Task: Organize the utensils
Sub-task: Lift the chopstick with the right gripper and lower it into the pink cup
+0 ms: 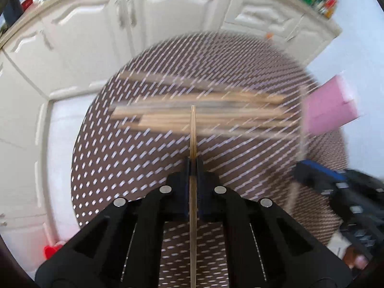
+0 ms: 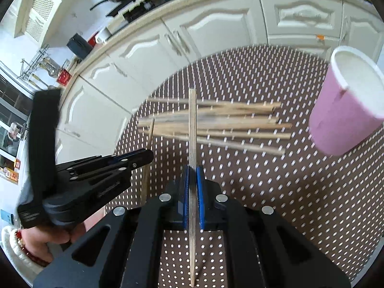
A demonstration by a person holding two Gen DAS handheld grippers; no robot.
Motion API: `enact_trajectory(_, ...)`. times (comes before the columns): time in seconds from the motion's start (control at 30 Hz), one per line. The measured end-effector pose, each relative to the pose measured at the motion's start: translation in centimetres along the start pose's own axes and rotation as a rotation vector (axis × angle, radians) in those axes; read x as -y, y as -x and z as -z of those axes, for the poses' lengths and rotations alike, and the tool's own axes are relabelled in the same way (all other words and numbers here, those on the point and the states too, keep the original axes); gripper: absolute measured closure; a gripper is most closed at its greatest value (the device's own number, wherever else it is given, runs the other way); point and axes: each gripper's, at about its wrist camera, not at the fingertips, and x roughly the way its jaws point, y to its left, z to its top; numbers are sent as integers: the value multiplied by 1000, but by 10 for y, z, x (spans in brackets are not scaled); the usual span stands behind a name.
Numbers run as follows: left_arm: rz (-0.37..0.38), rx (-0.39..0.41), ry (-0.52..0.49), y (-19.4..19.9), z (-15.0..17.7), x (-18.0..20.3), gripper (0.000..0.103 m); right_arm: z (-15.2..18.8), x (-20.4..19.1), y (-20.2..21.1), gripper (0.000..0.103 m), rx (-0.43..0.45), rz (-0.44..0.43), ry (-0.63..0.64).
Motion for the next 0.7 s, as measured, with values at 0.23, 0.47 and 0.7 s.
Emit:
enact_trajectory(0.23, 106, 158, -75, 56, -31, 43, 97, -15, 2, 42, 98, 141, 33, -5)
enact_trajectory(0.47, 185, 290, -153, 104, -53, 89, 98, -33, 3, 105, 98, 330, 76, -27)
enact_trajectory(0.7, 251, 412, -191, 141, -70, 121, 98, -44, 10, 180, 98, 586, 166, -29)
